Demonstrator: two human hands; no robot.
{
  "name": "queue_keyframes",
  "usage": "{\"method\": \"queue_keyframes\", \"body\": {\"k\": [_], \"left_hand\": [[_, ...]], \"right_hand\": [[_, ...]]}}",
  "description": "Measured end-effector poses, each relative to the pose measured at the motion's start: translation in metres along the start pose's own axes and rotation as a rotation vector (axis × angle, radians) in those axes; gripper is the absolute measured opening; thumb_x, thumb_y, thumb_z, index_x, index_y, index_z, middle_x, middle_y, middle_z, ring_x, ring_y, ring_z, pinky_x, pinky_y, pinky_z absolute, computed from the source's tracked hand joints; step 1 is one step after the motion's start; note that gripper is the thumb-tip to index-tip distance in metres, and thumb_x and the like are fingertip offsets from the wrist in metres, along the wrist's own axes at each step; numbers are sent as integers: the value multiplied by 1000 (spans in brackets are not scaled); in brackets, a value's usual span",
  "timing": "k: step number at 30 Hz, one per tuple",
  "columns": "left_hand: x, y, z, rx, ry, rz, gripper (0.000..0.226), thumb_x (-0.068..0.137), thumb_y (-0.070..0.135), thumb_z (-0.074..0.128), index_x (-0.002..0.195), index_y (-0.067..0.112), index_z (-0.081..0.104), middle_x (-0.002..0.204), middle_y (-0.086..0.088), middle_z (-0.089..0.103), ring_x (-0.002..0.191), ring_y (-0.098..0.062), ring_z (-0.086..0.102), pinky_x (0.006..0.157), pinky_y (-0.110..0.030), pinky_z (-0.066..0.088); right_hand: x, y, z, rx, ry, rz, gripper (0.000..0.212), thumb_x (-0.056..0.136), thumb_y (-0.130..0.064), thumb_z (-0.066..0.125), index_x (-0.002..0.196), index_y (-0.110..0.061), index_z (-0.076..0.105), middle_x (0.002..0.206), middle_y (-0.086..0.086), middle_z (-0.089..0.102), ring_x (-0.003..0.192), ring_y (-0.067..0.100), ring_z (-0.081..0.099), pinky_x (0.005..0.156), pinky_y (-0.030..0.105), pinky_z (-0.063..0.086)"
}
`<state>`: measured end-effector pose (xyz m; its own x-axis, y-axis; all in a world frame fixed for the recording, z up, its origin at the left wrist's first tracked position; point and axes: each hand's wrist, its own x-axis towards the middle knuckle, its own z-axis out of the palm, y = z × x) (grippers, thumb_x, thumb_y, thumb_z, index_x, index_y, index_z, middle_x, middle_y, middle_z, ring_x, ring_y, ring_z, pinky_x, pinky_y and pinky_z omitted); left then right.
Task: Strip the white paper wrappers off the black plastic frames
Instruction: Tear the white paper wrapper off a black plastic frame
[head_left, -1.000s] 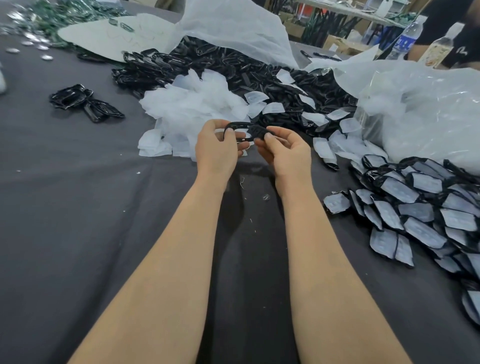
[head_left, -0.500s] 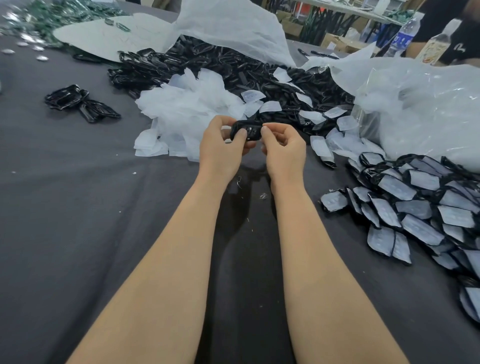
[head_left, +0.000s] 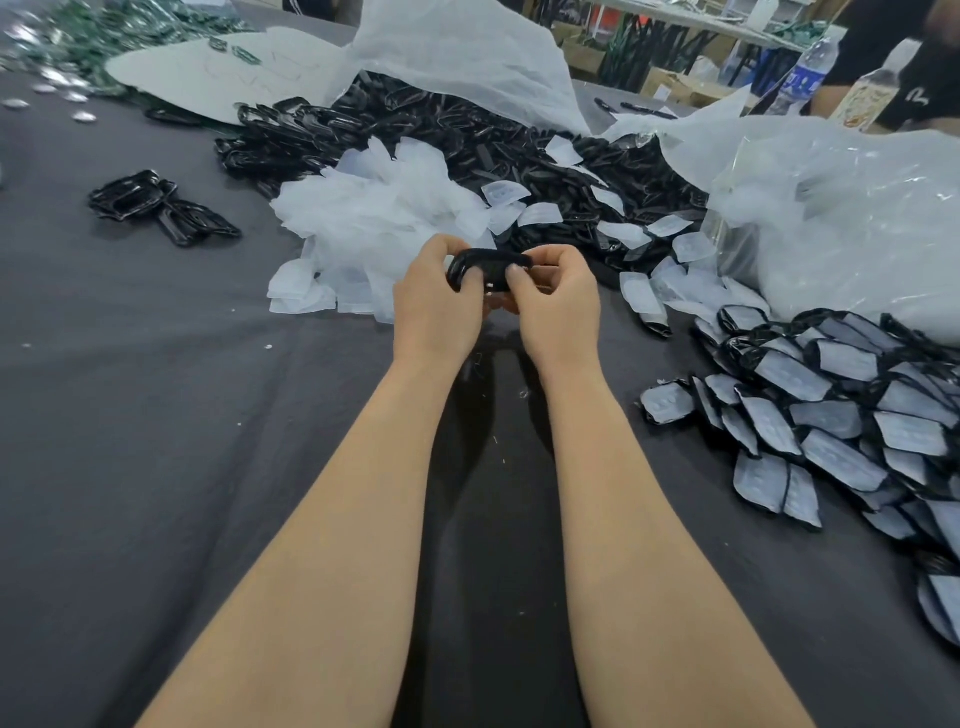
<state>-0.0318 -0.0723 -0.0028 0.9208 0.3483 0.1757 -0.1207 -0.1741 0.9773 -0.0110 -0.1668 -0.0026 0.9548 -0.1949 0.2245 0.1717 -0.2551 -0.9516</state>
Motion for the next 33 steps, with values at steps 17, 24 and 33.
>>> {"method": "queue_keyframes", "body": {"k": [17, 24, 33], "left_hand": [[7, 12, -20, -594, 432, -116, 6, 98, 7, 48, 99, 12, 48, 72, -4, 61, 55, -5, 61, 59, -19, 53], [6, 9, -14, -566, 368, -109, 7, 97, 6, 48, 103, 8, 49, 72, -6, 60, 53, -4, 60, 57, -20, 52], [5, 7, -7, -536, 288, -108, 8, 97, 6, 49, 105, 7, 49, 74, -7, 61, 59, -11, 62, 58, -21, 52]], "right_hand": [[-1, -5, 24, -778, -153, -3, 44, 94, -40, 51, 128, -12, 53, 130, 11, 51, 121, 30, 44, 98, 39, 36], [5, -10, 35, -728, -124, 46, 31, 93, -25, 52, 122, -13, 53, 126, 6, 57, 120, 28, 47, 97, 38, 34], [8, -5, 0, -336, -106, -11, 13, 91, -23, 60, 95, -15, 70, 83, -6, 63, 84, 11, 57, 68, 16, 35]]}}
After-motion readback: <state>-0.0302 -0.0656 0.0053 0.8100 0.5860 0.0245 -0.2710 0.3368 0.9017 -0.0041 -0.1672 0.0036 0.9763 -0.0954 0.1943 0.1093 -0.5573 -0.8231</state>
